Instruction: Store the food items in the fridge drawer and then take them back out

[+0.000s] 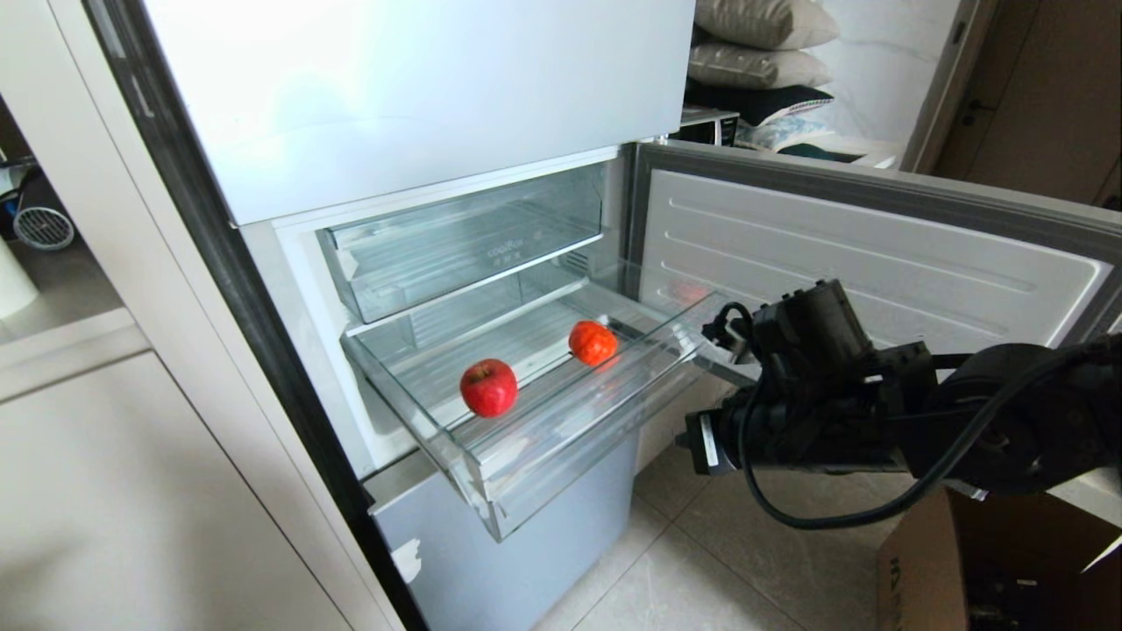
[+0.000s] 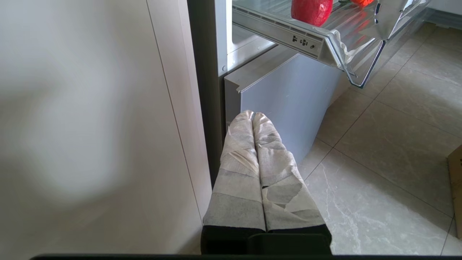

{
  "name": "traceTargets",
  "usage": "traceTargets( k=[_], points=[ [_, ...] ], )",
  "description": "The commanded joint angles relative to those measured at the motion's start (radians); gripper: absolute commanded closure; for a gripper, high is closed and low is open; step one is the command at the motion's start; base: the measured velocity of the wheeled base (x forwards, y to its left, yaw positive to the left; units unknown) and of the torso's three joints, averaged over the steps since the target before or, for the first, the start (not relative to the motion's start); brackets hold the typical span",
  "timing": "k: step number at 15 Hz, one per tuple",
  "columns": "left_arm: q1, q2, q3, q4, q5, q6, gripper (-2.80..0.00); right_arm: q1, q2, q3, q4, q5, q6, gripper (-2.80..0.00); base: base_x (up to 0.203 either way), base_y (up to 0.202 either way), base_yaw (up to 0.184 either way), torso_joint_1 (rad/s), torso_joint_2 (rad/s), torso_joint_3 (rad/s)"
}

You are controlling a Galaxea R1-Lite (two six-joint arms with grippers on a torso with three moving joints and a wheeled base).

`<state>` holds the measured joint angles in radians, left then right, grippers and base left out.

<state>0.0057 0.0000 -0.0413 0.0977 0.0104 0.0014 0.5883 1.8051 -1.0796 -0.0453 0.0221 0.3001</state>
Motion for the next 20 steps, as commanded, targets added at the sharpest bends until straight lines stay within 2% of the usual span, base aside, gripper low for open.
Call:
traceTargets(
  k=[1,13,20],
  points=[
    [0.000,0.002,0.000,0.001,0.000,0.000,0.00,0.001,-0.010,0.039,-0.002,0.000,0.002,0.00,0.000,0.000,0.000,0.000,0.00,0.000],
    [0.000,0.002,0.000,0.001,0.000,0.000,0.00,0.062,0.021,0.031,-0.045,-0.011,0.004,0.00,0.000,0.000,0.000,0.000,0.00,0.000],
    [0.000,0.002,0.000,0.001,0.000,0.000,0.00,0.061,0.260,-0.181,0.007,-0.035,-0.014,0.00,0.000,0.000,0.000,0.000,0.00,0.000]
  ],
)
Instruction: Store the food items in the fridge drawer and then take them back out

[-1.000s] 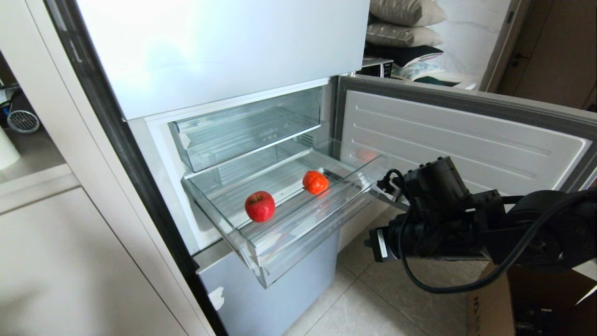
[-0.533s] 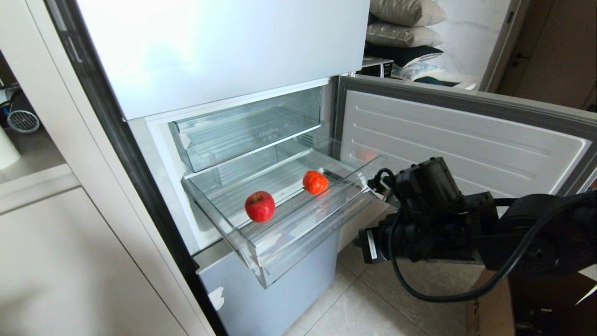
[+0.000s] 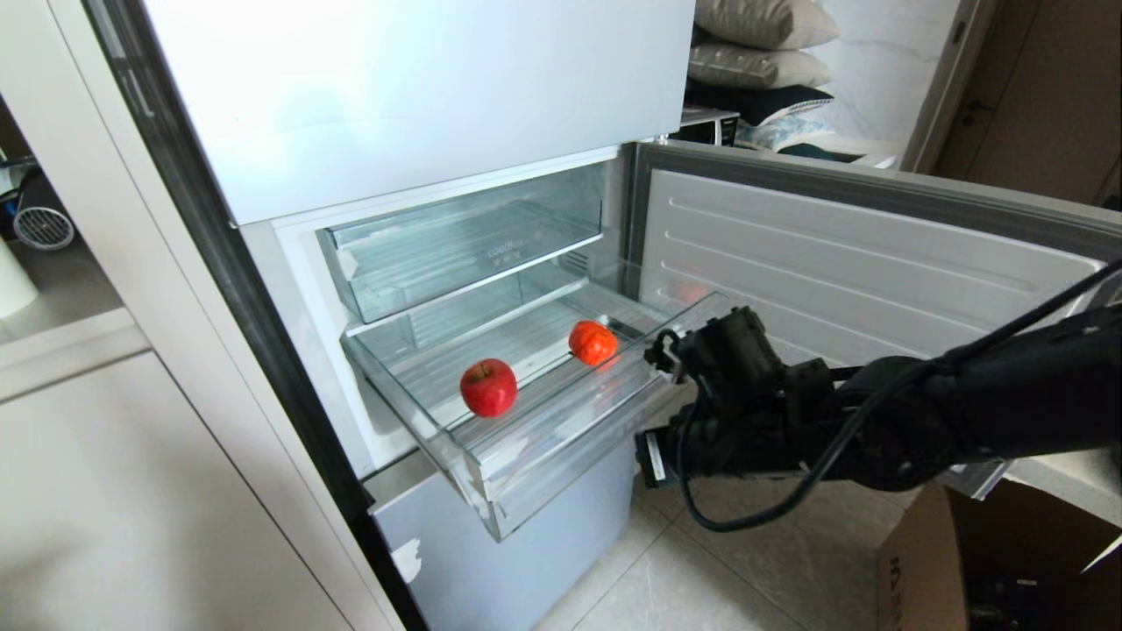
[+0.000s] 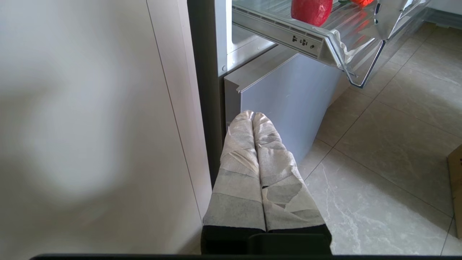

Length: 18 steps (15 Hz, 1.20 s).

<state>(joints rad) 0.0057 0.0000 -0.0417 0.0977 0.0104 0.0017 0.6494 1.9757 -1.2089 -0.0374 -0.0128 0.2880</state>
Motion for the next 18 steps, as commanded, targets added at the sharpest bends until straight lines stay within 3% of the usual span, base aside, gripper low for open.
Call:
traceTargets(
  k=[1,6,8,11,14,18],
  points=[
    [0.000,0.002,-0.001,0.001,0.000,0.000,0.00,-0.001,0.130,-0.100,-0.001,0.000,-0.013,0.00,0.000,0.000,0.000,0.000,0.00,0.000],
    [0.000,0.002,0.000,0.001,0.000,0.000,0.00,-0.008,0.344,-0.401,-0.034,0.000,-0.035,0.00,0.000,0.000,0.000,0.000,0.00,0.000],
    [0.000,0.002,0.000,0.001,0.000,0.000,0.00,-0.011,0.490,-0.550,-0.128,0.001,-0.061,0.00,0.000,0.000,0.000,0.000,0.00,0.000],
    [0.000,0.002,0.000,0.001,0.000,0.000,0.00,-0.007,0.694,-0.737,-0.323,-0.001,-0.161,0.00,0.000,0.000,0.000,0.000,0.00,0.000],
    [0.000,0.002,0.000,0.001,0.000,0.000,0.00,0.010,0.620,-0.604,-0.383,-0.007,-0.163,0.00,0.000,0.000,0.000,0.000,0.00,0.000],
    [0.000,0.002,0.000,0.001,0.000,0.000,0.00,0.019,0.333,-0.179,-0.579,-0.009,-0.153,0.00,0.000,0.000,0.000,0.000,0.00,0.000]
  ],
)
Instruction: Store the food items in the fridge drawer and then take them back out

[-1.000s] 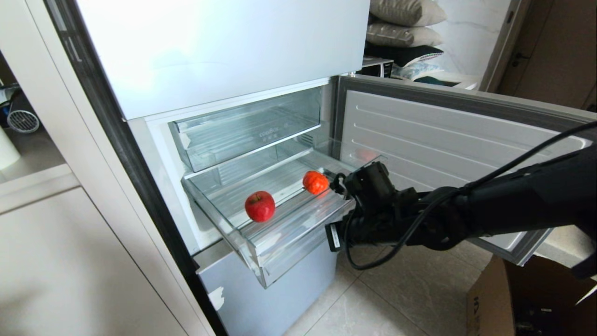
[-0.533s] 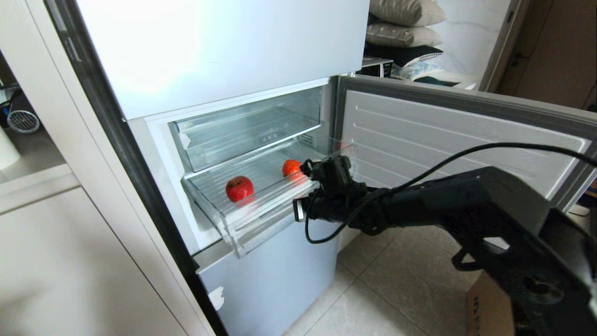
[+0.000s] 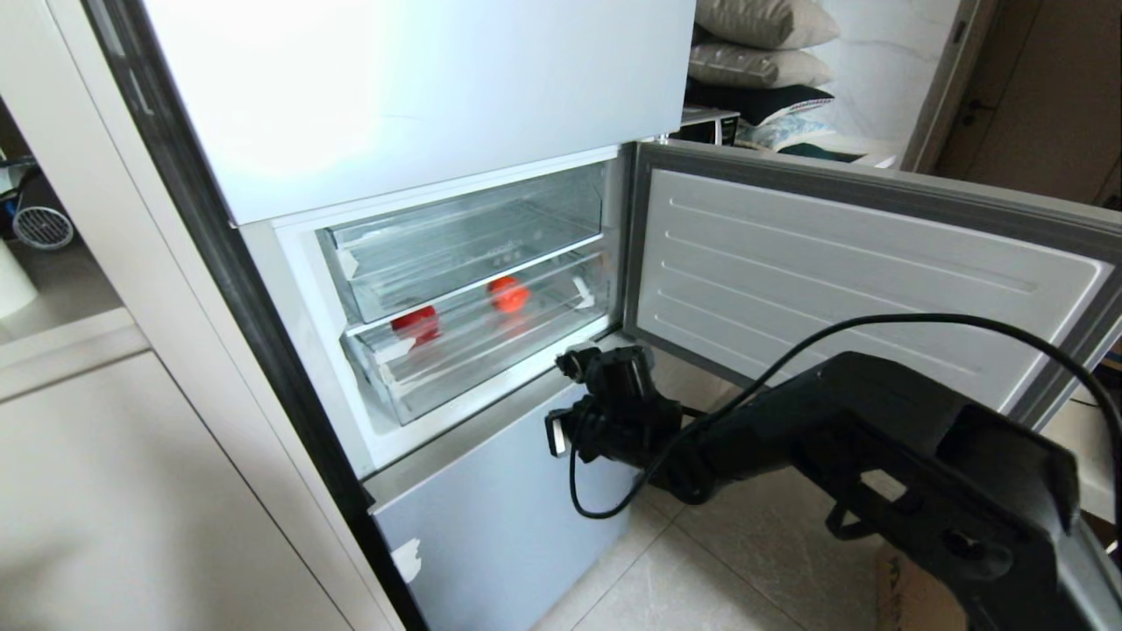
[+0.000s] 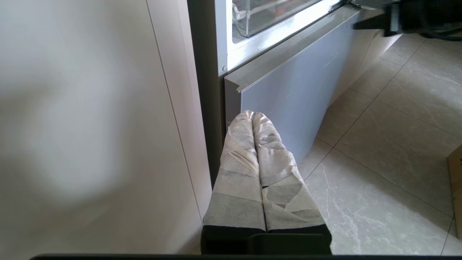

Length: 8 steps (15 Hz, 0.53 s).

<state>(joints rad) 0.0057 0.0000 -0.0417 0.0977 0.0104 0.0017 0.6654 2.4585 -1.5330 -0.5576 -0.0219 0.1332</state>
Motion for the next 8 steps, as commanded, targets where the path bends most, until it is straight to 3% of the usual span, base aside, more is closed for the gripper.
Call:
traceTargets(
  k=[1,8],
  points=[
    [0.000,0.002,-0.001,0.001,0.000,0.000,0.00,0.005,-0.207,0.218,-0.092,-0.001,0.004,0.00,0.000,0.000,0.000,0.000,0.00,0.000],
    [0.000,0.002,-0.001,0.001,0.000,0.000,0.00,0.029,-0.617,0.602,-0.133,-0.011,0.003,0.00,0.000,0.000,0.000,0.000,0.00,0.000]
  ],
)
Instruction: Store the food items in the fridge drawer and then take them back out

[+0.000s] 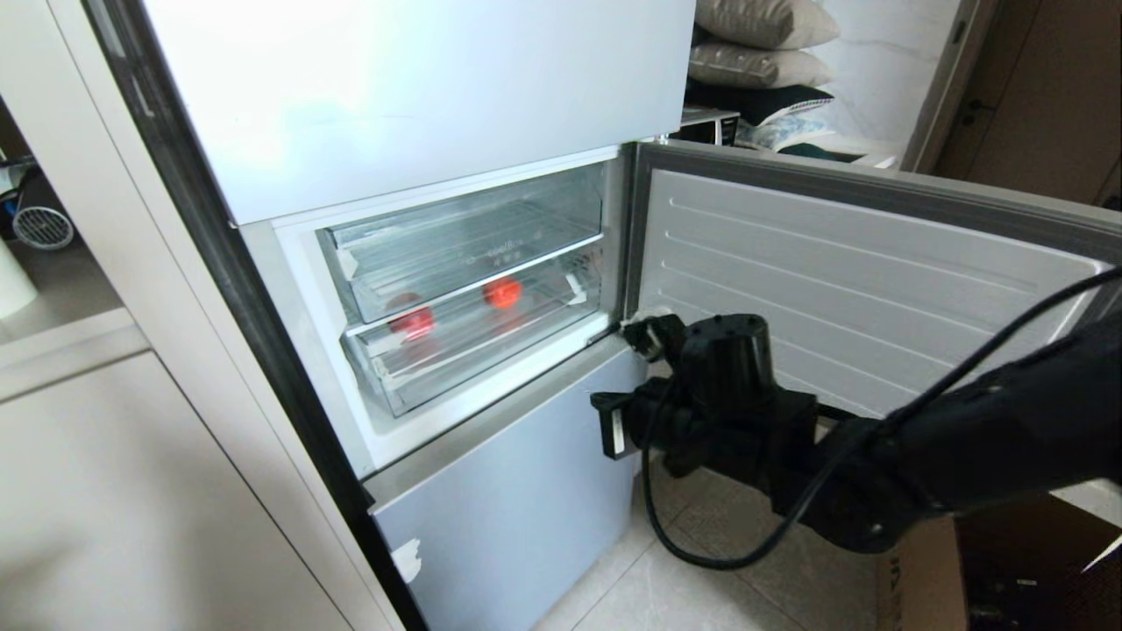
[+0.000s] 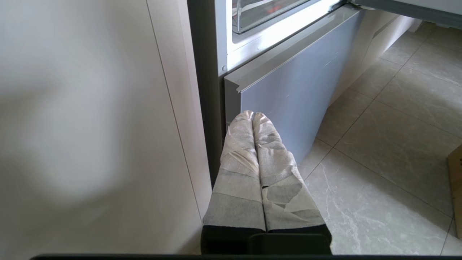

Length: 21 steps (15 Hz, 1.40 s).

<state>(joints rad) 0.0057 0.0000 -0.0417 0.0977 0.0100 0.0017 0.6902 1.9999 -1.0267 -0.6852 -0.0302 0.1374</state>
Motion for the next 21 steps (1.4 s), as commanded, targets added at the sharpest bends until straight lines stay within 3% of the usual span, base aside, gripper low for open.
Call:
traceTargets(
  k=[1,4,9,12,15,17,19,21],
  points=[
    [0.000,0.002,0.000,0.001,0.001,0.000,0.00,0.005,-0.238,0.170,-0.007,-0.015,-0.002,0.00,0.000,0.000,0.000,0.000,0.00,0.000],
    [0.000,0.002,-0.001,0.001,0.001,0.000,0.00,0.005,-0.478,0.366,-0.008,-0.067,-0.002,0.00,0.000,0.000,0.000,0.000,0.00,0.000],
    [0.000,0.002,-0.001,0.001,0.001,0.000,0.00,0.002,-0.858,0.628,-0.007,-0.245,-0.004,0.00,0.000,0.000,0.000,0.000,0.00,0.000],
    [0.000,0.002,0.000,0.001,0.001,0.000,0.00,-0.052,-1.111,0.772,0.009,-0.331,-0.004,0.00,0.000,0.000,0.000,0.000,0.00,0.000],
    [0.000,0.002,0.000,0.001,0.001,0.000,0.00,-0.248,-1.376,0.824,0.109,-0.394,-0.008,0.00,0.000,0.000,0.000,0.000,0.00,0.000],
    [0.000,0.002,0.000,0.001,0.001,0.000,0.00,-0.397,-1.554,0.870,0.213,-0.393,-0.014,0.00,0.000,0.000,0.000,0.000,0.00,0.000],
    [0.000,0.002,0.000,0.001,0.001,0.000,0.00,-0.572,-1.670,0.931,0.333,-0.304,-0.032,0.00,0.000,0.000,0.000,0.000,0.00,0.000],
    [0.000,0.002,0.000,0.001,0.001,0.000,0.00,-0.698,-1.751,0.993,0.406,-0.148,-0.056,0.00,0.000,0.000,0.000,0.000,0.00,0.000]
  ],
)
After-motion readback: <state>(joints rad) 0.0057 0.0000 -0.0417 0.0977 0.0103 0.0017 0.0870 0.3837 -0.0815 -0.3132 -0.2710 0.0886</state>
